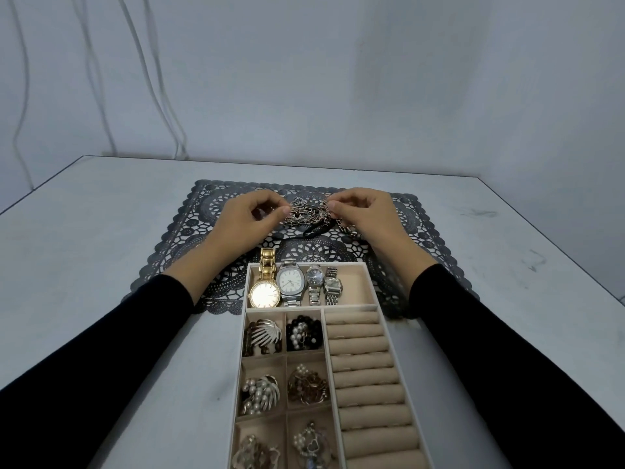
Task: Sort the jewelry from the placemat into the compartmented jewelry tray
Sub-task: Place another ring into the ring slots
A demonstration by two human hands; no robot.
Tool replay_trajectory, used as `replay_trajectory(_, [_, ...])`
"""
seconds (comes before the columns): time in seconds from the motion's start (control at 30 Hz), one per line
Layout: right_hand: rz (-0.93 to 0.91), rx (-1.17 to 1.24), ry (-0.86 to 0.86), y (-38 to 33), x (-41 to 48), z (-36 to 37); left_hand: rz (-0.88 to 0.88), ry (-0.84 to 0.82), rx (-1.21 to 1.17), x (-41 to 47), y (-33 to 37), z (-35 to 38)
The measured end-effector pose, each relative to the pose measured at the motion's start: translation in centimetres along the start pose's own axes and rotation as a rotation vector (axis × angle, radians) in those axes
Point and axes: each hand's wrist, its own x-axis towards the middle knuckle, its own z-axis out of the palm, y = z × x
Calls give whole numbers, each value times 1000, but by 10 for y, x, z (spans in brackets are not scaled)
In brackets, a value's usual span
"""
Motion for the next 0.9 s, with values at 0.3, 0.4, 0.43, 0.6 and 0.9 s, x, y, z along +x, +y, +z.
replay_trajectory(0.3, [24,73,89,-10,-41,-17,17,117,-39,-33,15,-17])
replay_trajectory(0.4, [18,99,126,-14,-60,-20,42,184,-47,-45,24,-24])
replay_trajectory(0.43, [6,97,136,-15,-66,-20,50,201,-51,-50,28,-27])
replay_trajectory(0.6, [-33,75,167,-26,-100,-26,83,226,-58,-75,48,-38])
replay_trajectory(0.9, [-97,123,161,-35,-161,-37,171,124,-101,-123,81,-40])
